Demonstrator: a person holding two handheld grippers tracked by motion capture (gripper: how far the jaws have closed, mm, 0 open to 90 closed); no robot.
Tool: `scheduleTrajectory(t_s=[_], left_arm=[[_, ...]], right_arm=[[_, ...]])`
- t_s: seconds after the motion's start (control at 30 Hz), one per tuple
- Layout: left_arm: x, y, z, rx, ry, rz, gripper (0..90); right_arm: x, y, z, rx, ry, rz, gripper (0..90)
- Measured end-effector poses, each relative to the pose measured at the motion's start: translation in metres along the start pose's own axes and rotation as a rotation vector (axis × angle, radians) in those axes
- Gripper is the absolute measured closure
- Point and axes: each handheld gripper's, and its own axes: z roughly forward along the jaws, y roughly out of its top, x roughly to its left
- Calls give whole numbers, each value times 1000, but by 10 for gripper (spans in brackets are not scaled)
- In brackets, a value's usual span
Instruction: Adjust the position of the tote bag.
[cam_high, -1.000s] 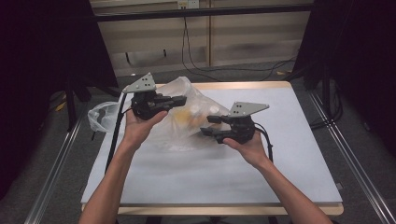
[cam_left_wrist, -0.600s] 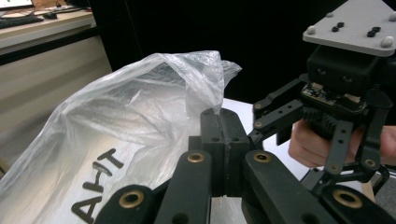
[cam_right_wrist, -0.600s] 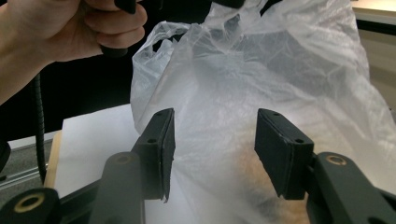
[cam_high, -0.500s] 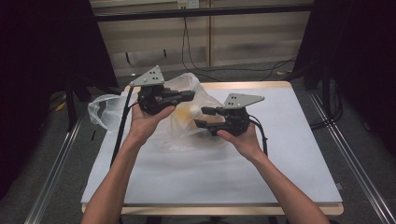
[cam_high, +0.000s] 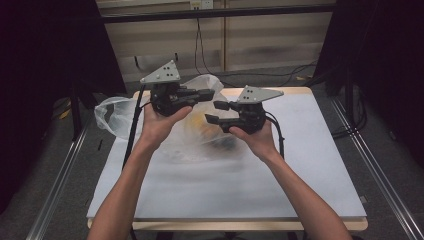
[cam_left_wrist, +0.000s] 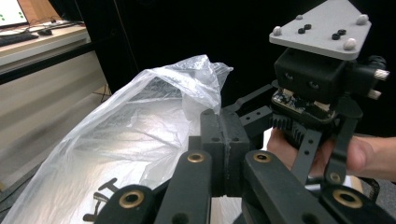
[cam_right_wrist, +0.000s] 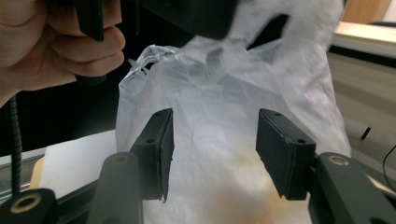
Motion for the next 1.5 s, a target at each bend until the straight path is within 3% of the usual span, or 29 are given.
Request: scheduleTrajectory(t_s=[0.17, 0.33, 0.43, 0.47, 0.5, 0.53, 0.57, 0.63, 0.77, 0.8, 0.97, 1.0, 1.07, 1.17, 1.5], left_arm=[[-7, 4, 8, 4, -19, 10, 900], [-10, 5, 13, -2, -35, 8, 900], [-9, 4, 12, 0, -31, 6, 900], [-9, 4, 12, 0, -31, 6, 900], [-9, 4, 11, 2, -32, 6, 900], [-9, 4, 11, 2, -32, 6, 900], [-9, 4, 10, 0, -27, 6, 900], [-9, 4, 9, -8, -26, -3, 900], [-6, 0, 6, -23, -15, -12, 882], [-6, -1, 5, -32, -20, -13, 852], [-3, -8, -1, -25, 33, -30, 586], [-4, -9, -5, -35, 56, -29, 549], [-5, -10, -7, -50, 61, -27, 513], [-5, -20, -24, -88, 85, -57, 488], [3, -53, -64, -105, 153, -120, 442]], right_arm=[[4, 9, 4, -26, 10, -12, 466], [7, 12, 7, -50, 13, -9, 544], [7, 12, 9, -57, 13, -2, 659], [7, 12, 9, -57, 13, -2, 659], [7, 11, 9, -68, -2, 1, 759], [7, 11, 9, -68, -2, 1, 759], [7, 11, 9, -78, -14, -4, 840], [7, 12, 10, -84, -10, 0, 900], [6, 8, 11, -63, -2, -2, 900], [6, 7, 11, -62, -7, 1, 900], [1, 4, 6, -62, -16, 7, 900], [0, 4, 5, -59, -18, 8, 900], [-1, 3, 4, -56, -18, 7, 900], [-4, 1, 1, -49, -34, 5, 900], [-11, -5, -3, -30, -36, 11, 900]])
